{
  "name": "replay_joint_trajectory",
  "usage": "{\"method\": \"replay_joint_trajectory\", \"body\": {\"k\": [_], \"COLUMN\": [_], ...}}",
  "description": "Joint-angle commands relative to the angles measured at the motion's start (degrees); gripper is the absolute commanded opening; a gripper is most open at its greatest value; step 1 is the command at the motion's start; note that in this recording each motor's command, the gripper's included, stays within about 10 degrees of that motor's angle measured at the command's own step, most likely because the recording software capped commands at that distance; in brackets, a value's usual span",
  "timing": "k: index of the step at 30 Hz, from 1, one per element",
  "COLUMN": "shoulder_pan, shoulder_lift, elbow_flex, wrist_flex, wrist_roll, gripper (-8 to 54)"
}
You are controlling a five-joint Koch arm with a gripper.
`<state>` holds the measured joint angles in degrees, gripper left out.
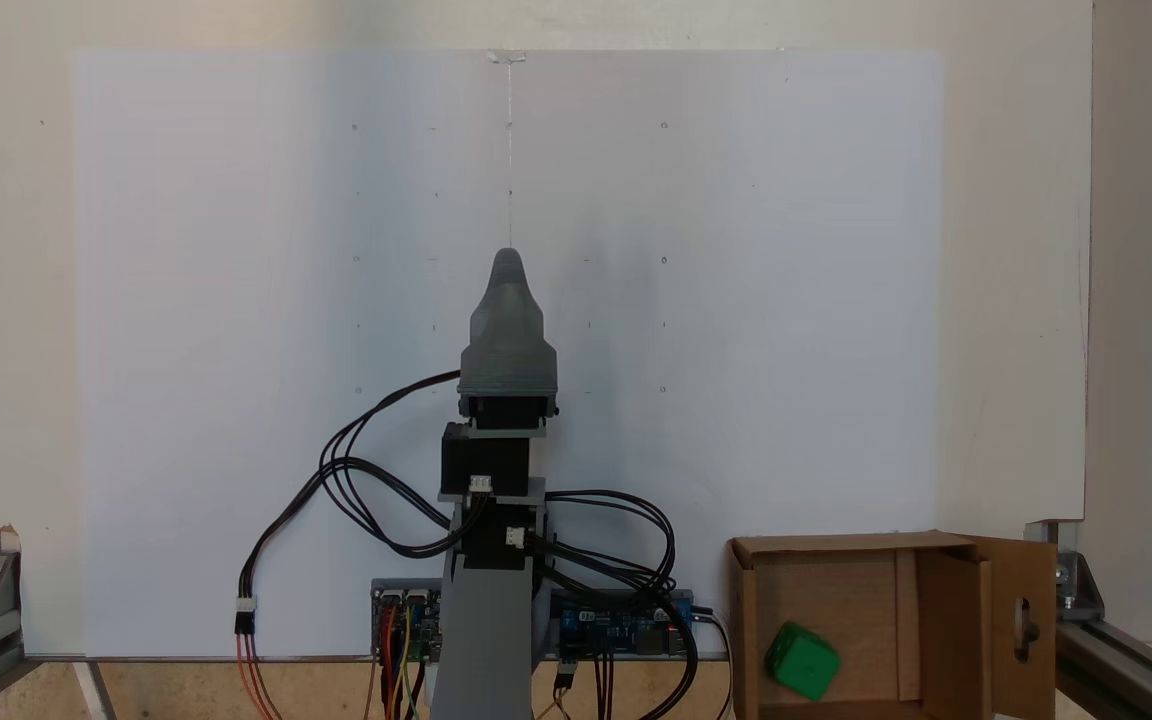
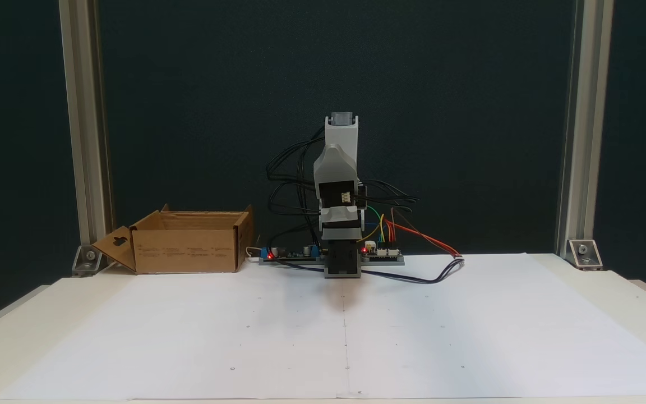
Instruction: Grasp a green dice and put it in the bin.
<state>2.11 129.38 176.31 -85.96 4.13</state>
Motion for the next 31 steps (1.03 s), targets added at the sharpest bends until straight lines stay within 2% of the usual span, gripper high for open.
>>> {"method": "replay_joint_trajectory", "body": {"k": [1,31], "shoulder_pan": [-0.53,-0.53], "shoulder_lift": [6.24,6.06], "elbow_flex": [2.72,2.81], "wrist_flex": [-3.34,-2.72], "wrist_roll": [1.85,2.02], "gripper": [44.5,44.6]}}
